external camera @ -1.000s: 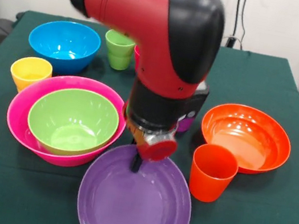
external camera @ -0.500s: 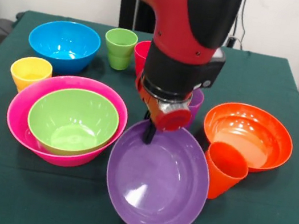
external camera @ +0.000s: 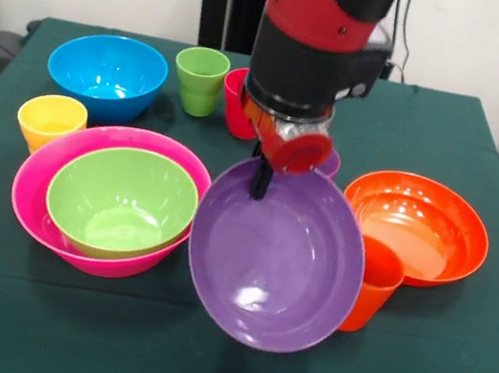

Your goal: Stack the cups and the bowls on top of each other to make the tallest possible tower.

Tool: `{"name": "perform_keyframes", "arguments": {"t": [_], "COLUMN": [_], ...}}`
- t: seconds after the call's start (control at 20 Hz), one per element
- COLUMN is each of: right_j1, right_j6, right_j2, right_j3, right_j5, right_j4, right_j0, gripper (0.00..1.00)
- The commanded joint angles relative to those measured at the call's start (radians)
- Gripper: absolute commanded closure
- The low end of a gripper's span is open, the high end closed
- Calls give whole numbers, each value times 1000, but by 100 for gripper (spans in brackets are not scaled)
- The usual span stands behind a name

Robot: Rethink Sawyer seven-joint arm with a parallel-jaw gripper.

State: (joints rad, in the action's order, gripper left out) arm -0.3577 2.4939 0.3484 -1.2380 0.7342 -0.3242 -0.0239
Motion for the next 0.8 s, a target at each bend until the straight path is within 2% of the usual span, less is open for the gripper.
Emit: {"name": "perform_keyframes", "arguments": {"t": [0.05, 0.35, 0.6, 0.8], "right_j1": [-125, -176, -188, -159], "right_j6": [18, -37, -143, -211], "right_j2": [-56, -56, -61, -91], "right_j3": [-80, -43, 22, 54], "right_j5": [203, 290, 356, 329], "right_j4": [35, 62, 103, 139], "right_j0": [7, -17, -101, -171], "gripper": [100, 100, 100, 100]}}
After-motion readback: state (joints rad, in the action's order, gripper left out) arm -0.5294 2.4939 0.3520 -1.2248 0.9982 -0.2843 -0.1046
